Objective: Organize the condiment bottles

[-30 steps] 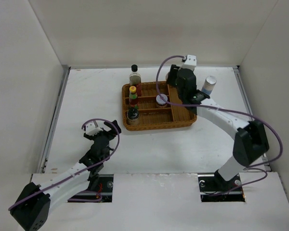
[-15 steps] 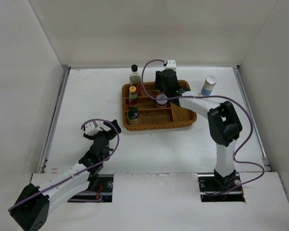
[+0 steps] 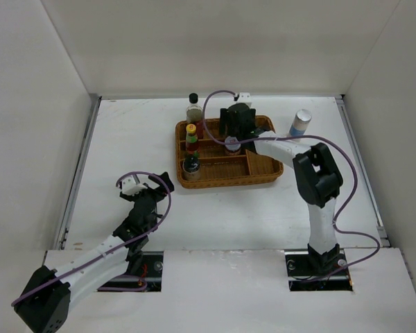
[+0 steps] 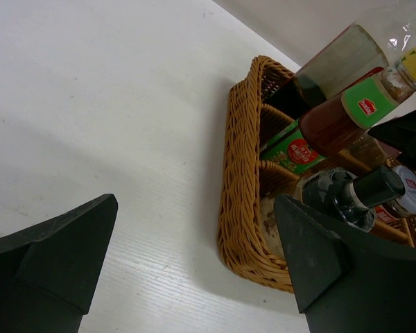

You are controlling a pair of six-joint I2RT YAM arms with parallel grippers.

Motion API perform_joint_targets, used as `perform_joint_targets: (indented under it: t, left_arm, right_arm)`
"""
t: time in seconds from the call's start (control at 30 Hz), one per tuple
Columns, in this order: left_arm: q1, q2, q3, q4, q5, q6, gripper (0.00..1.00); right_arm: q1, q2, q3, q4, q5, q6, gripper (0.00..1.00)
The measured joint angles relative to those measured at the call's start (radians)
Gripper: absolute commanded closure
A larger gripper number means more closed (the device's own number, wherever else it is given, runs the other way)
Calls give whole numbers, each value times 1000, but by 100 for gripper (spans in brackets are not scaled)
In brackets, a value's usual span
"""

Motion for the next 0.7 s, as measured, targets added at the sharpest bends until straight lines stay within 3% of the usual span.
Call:
perform_joint_targets:
  t: [0.17, 0.37, 0.53, 0.7]
  left_arm:
    - [0, -1, 0, 1, 0, 0, 0]
    - [0, 0, 0, 3, 0, 0, 0]
    - [0, 2, 0, 4, 0, 0, 0]
    - [-1, 22, 0, 5, 0, 0, 0]
  right_arm:
    - [-14, -59, -50, -1, -19, -1, 5]
    - [-65, -322, -167, 29, -37, -6, 0]
    - [-262, -528, -282, 109, 50, -10, 0]
    - [-446, -489, -306, 95, 147, -28, 0]
